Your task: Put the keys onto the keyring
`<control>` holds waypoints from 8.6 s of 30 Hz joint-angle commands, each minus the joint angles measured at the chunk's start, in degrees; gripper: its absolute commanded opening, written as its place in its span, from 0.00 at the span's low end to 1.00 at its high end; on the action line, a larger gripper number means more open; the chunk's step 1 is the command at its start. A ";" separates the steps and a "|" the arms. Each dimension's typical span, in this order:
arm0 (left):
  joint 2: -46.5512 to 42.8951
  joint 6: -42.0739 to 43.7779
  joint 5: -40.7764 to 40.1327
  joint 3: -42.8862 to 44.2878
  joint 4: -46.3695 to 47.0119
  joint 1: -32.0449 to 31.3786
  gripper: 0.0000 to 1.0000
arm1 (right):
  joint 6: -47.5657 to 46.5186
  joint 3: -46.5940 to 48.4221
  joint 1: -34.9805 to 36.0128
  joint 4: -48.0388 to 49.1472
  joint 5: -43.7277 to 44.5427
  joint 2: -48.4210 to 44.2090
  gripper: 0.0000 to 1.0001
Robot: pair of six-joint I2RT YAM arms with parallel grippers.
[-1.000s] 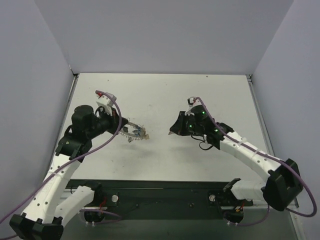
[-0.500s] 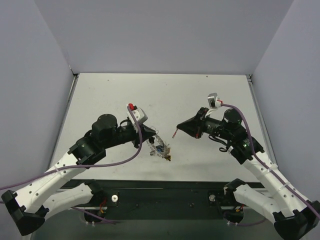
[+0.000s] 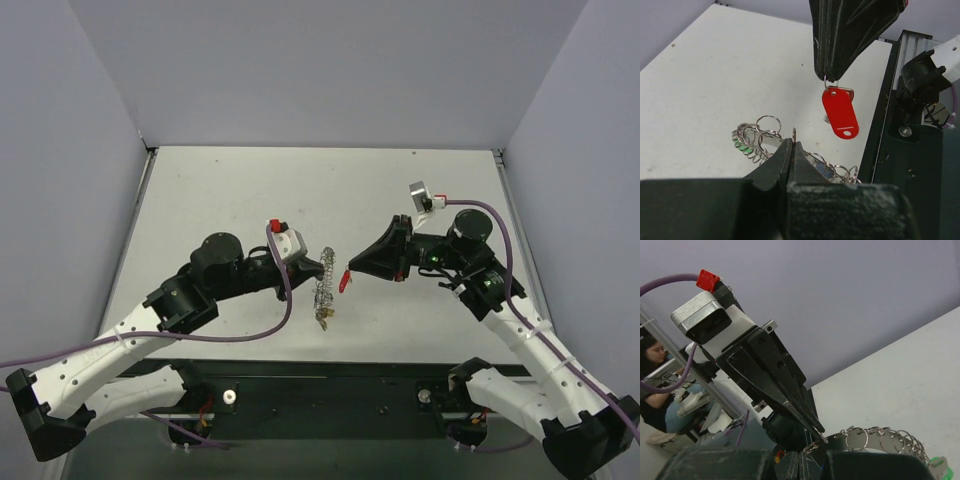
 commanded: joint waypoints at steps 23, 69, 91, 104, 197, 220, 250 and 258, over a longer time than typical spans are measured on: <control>-0.74 7.39 -0.25 2.52 9.01 -4.19 0.00 | 9.61 -0.81 -0.07 13.94 -3.01 1.10 0.00; -0.92 -9.49 1.07 -11.11 46.28 -4.11 0.00 | 4.77 2.09 3.10 13.94 3.58 -2.50 0.00; -0.83 -10.02 2.30 -10.75 46.72 -4.11 0.00 | 2.40 1.21 3.10 12.18 7.45 -4.35 0.00; -1.62 -11.86 3.79 -10.40 47.94 -4.11 0.00 | -0.85 0.68 3.10 8.85 9.82 -5.14 0.00; 0.14 -17.57 -2.45 -9.00 46.80 -4.11 0.00 | -3.84 0.51 3.10 12.62 15.71 -4.96 0.00; 1.45 -21.62 -4.91 -8.47 50.94 -4.11 0.00 | -6.48 0.86 3.10 8.67 16.85 -5.76 0.00; 3.30 -22.23 -4.12 -6.62 51.72 -4.11 0.00 | -16.94 1.56 8.01 -3.11 29.68 -6.37 0.00; 3.39 -22.41 -4.12 -6.45 52.16 -4.11 0.00 | -19.92 2.27 10.83 -5.92 32.85 -6.02 0.00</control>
